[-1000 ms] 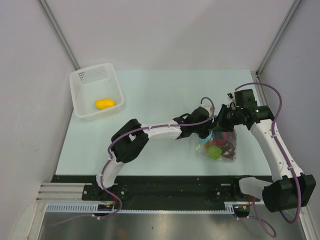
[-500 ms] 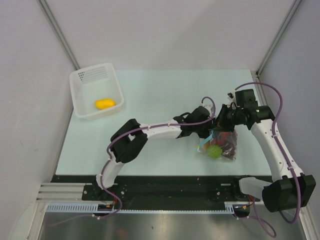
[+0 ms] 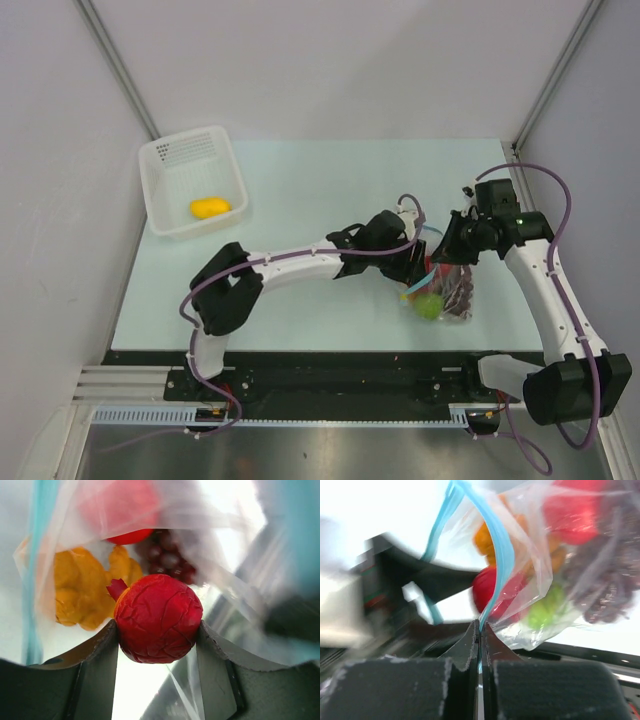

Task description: Open the zip-top bag and remove the fake food

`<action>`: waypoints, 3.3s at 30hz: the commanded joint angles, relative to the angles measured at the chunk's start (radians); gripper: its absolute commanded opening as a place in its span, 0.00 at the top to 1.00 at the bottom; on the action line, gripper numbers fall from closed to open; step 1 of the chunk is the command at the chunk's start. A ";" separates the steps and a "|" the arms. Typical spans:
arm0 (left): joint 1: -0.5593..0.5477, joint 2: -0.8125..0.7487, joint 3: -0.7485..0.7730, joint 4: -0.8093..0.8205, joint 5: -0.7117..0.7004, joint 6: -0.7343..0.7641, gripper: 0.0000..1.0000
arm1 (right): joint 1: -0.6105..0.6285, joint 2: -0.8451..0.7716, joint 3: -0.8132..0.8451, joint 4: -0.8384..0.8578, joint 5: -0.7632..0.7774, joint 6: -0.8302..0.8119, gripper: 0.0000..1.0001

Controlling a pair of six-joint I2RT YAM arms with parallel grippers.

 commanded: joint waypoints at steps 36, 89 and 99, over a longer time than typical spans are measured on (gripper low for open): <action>1.083 -0.350 -0.116 -0.132 -0.107 -0.023 1.00 | 0.003 0.070 0.026 0.093 0.089 -0.014 1.00; 0.442 -0.589 -0.398 0.025 0.127 -0.175 0.54 | 0.055 0.118 0.098 0.044 0.096 -0.034 1.00; 0.185 -0.342 -0.127 0.079 0.140 -0.205 0.79 | 0.088 0.090 0.100 0.020 0.109 -0.005 1.00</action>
